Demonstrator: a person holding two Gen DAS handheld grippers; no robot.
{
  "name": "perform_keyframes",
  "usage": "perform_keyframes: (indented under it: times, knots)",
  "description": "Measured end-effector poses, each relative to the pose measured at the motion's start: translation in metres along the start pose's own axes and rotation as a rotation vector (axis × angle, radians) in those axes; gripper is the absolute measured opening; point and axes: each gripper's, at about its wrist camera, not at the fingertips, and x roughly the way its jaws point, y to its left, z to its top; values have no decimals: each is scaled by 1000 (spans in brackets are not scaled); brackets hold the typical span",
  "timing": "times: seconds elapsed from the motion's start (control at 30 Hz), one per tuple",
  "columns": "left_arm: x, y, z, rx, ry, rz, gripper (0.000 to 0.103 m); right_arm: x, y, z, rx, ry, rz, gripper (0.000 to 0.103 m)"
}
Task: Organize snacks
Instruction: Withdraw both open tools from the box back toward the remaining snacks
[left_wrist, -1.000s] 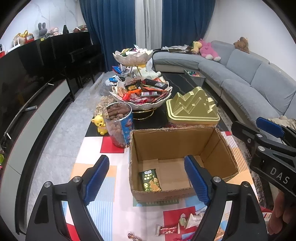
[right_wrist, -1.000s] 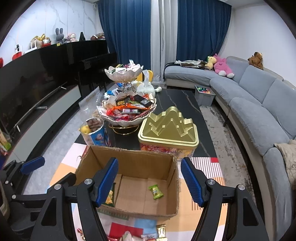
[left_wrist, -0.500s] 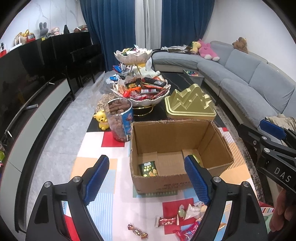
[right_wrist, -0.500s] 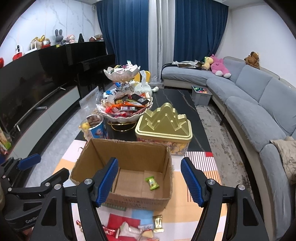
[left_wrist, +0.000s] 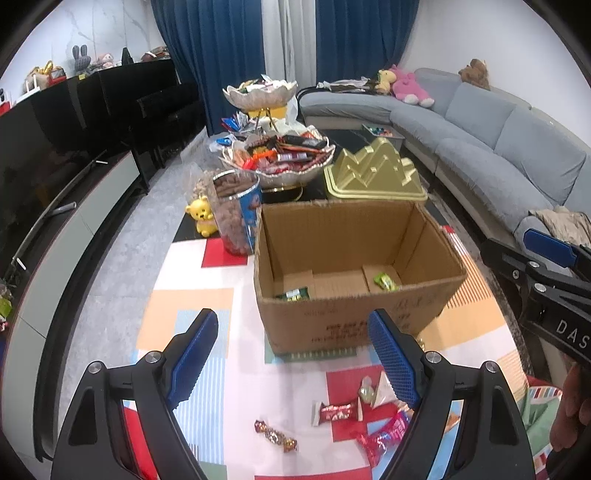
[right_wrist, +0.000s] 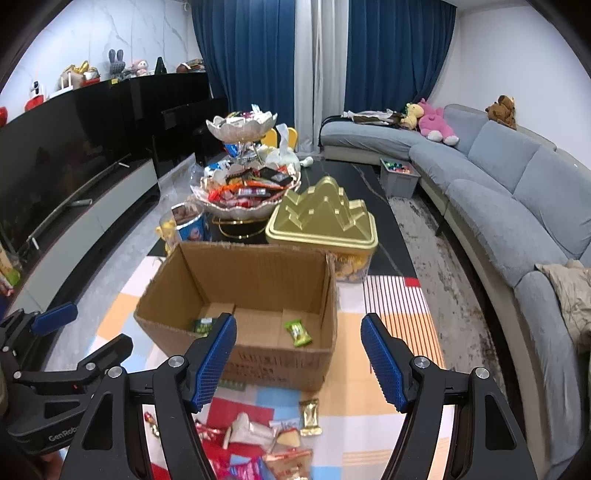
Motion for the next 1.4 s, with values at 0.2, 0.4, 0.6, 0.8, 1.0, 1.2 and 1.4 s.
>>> perform_keyframes:
  times: [0.2, 0.4, 0.6, 0.8, 1.0, 1.2, 1.4]
  knots:
    - [6, -8, -24, 19, 34, -4, 84, 0, -1, -24, -12, 28, -8, 71]
    - [11, -16, -49, 21, 72, -14, 84, 3, -5, -45, -16, 64, -12, 71]
    - [15, -24, -72, 21, 103, -21, 84, 6, -6, -69, -34, 108, -9, 71]
    - [23, -30, -94, 11, 154, -40, 83, 9, -5, -90, -41, 150, 4, 71]
    - [26, -36, -113, 26, 184, -47, 83, 14, -6, -106, -44, 189, 7, 71]
    - [33, -33, -126, 5, 217, -36, 83, 19, -2, -123, -50, 224, 11, 71]
    - [41, -24, -135, -14, 230, 6, 84, 30, 1, -139, -42, 264, 2, 71]
